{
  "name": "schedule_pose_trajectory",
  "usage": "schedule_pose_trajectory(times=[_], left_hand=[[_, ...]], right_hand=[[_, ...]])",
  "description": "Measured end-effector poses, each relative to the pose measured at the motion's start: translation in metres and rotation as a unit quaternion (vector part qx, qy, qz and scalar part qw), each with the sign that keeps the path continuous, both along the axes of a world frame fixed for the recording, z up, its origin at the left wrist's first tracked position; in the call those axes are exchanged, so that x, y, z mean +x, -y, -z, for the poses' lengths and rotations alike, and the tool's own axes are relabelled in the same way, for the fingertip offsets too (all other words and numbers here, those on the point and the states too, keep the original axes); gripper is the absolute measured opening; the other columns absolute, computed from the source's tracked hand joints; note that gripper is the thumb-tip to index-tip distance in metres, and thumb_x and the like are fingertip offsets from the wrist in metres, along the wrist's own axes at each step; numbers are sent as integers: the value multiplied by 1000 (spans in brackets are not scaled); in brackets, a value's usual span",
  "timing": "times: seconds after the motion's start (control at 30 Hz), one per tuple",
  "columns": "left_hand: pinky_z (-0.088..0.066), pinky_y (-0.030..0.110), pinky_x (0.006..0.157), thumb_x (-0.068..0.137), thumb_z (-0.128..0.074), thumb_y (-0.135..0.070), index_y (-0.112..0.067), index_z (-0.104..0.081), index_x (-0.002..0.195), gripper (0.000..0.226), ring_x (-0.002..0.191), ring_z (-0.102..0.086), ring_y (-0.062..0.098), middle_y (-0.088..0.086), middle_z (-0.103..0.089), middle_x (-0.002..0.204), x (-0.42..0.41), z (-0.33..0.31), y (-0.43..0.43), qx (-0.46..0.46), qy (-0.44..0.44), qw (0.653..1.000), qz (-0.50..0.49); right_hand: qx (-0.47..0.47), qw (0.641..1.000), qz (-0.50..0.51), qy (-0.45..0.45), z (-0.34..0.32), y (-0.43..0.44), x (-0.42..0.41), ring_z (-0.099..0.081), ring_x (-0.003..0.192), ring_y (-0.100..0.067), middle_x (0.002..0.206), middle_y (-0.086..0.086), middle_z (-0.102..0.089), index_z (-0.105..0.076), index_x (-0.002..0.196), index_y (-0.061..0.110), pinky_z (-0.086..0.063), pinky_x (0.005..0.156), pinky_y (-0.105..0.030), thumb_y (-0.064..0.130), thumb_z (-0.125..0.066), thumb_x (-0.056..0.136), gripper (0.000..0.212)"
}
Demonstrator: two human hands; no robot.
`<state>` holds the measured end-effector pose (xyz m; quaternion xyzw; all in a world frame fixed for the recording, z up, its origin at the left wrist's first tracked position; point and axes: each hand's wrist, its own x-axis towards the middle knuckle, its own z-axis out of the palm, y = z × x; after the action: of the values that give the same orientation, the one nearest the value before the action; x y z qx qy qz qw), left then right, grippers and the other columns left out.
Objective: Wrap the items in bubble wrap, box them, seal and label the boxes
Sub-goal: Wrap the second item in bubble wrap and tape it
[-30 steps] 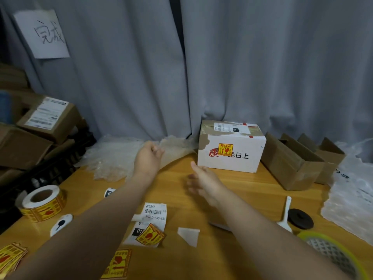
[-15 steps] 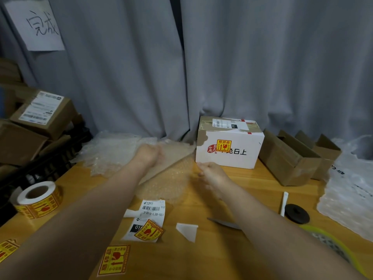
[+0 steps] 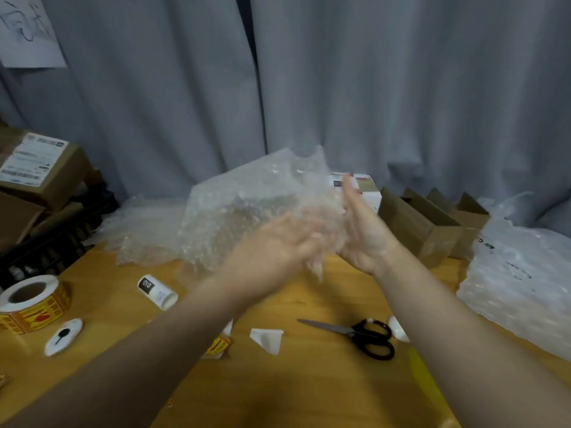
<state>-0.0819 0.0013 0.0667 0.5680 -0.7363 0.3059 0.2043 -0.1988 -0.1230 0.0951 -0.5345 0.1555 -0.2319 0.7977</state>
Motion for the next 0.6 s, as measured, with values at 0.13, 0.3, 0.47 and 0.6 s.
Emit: schedule_pose_trajectory(times=[0.13,0.3,0.47,0.6], left_hand=[[-47,42,96,91,-38,-44,-25,-59,127,45,115,-59,29,12,-60,129,-50,53,-11,215,-13,976,16],[-36,28,102,100,-35,-39,-26,-48,134,39,125,-45,17,-1,-51,136,-72,86,-14,335,-206,919,-31],[-6,51,117,96,-38,-51,-36,-7,150,64,146,-3,26,3,-3,159,-71,111,-9,458,-144,857,-187],[3,57,114,94,-21,-63,-41,6,148,65,146,9,26,-2,13,159,-71,117,4,480,-156,831,-233]], right_hand=[[-87,966,218,-111,55,-10,-30,-66,64,-16,74,-4,-67,-64,82,14,-52,57,-25,0,-65,86,14],[-226,910,233,-259,126,-22,-68,-58,68,-22,70,-10,-64,-64,63,13,-47,65,-33,11,-62,89,26],[-368,845,217,-322,136,-11,-79,-62,87,-35,94,-23,-67,-56,69,7,-49,74,-43,26,-62,92,30],[-432,795,195,-378,138,-2,-85,-61,92,-30,97,-15,-67,-62,101,0,-46,76,-38,28,-55,96,30]])
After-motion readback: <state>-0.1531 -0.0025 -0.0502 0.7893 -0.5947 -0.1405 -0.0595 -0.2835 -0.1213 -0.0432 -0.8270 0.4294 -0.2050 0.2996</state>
